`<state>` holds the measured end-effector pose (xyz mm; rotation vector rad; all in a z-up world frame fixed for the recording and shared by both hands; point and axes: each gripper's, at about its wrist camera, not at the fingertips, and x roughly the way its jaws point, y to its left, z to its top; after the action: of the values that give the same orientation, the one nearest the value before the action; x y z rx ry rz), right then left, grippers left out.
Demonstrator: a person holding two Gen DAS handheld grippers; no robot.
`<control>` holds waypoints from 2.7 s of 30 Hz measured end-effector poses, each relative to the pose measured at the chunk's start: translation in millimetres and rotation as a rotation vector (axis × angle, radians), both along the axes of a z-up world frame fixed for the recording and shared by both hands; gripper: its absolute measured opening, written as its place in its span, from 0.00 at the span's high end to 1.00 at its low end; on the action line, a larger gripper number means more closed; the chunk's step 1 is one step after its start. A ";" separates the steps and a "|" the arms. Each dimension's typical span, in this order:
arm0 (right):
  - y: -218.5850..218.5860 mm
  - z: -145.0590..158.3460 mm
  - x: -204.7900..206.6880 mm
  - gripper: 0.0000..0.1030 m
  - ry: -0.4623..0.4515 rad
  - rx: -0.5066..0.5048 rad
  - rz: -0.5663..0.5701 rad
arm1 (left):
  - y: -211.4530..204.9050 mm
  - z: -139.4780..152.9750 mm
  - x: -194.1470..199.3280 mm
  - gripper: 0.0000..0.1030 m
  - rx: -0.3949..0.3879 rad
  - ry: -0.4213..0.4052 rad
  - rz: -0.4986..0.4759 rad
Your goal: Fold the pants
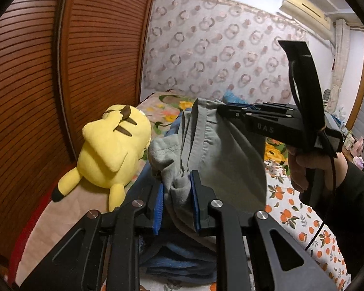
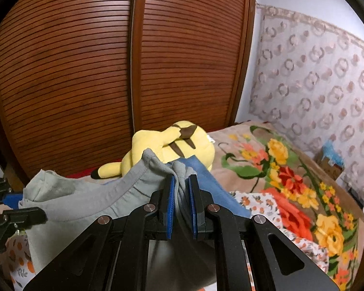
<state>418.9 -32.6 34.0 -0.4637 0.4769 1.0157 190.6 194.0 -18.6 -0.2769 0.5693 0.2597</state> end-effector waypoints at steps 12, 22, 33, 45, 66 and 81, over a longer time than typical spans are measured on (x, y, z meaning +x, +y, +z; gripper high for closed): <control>11.0 2.0 13.6 0.89 0.032 -0.014 0.003 | 3.2 -3.0 0.0 0.75 -0.004 0.019 0.017; -34.2 16.4 -2.4 0.73 0.078 0.051 -0.016 | -9.4 9.2 -2.5 0.53 0.045 0.001 -0.023; -37.6 -14.0 12.3 0.73 0.165 0.002 -0.035 | -3.5 -22.3 7.5 0.52 0.049 0.116 -0.006; -57.4 -1.6 -20.4 0.71 0.147 0.035 -0.101 | -10.6 -16.2 -3.2 0.52 0.068 0.108 -0.021; -140.4 11.0 -143.0 0.27 0.131 0.102 -0.290 | -65.2 8.9 -50.8 0.20 0.098 0.046 -0.160; -170.9 11.4 -200.7 0.13 0.096 0.110 -0.376 | -87.4 5.6 -72.7 0.20 0.079 0.029 -0.223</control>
<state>218.2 -203.5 45.4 -0.2160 0.5666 0.6976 117.9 106.6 -13.1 -0.1316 0.6115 0.0709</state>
